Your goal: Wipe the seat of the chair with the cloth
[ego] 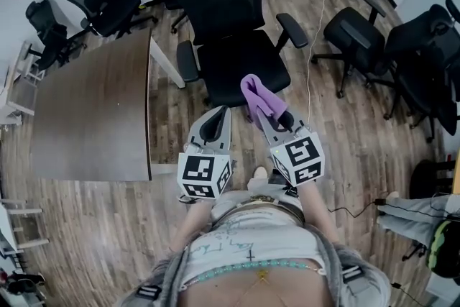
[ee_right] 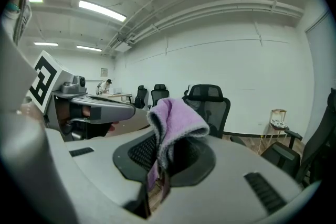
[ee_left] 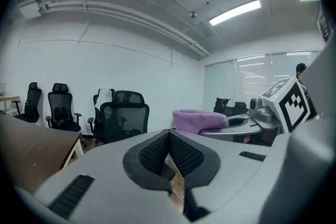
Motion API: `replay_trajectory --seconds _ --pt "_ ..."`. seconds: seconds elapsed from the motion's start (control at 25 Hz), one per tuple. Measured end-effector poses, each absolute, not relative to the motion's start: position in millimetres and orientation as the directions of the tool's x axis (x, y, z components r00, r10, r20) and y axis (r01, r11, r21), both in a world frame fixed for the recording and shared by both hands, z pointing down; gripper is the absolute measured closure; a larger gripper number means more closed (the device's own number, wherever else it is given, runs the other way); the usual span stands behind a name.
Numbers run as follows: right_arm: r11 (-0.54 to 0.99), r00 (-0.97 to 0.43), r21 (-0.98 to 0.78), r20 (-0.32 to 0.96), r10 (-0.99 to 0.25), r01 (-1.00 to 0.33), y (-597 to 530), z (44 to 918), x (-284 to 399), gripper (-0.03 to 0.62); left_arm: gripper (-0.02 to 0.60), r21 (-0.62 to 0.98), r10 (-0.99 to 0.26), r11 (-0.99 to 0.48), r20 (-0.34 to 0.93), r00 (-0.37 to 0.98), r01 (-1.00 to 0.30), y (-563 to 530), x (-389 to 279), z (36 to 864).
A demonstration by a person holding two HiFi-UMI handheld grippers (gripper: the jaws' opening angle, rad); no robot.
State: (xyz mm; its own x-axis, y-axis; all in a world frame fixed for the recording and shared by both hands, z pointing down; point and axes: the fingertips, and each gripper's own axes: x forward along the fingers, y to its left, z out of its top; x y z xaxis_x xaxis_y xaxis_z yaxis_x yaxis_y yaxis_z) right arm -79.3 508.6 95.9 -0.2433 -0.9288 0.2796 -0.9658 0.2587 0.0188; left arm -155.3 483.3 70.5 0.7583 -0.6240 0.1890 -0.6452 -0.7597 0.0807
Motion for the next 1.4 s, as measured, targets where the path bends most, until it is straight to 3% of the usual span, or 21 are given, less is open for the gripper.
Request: replay_trajectory --seconds 0.68,1.4 --pt "0.287 -0.279 -0.014 0.285 -0.917 -0.958 485 113 -35 0.546 0.578 0.103 -0.661 -0.717 0.213 0.72 -0.689 459 -118 88" --pt "0.202 -0.187 0.017 0.297 -0.936 -0.979 332 102 -11 0.546 0.578 0.11 -0.547 -0.811 0.203 0.812 -0.574 303 -79 81"
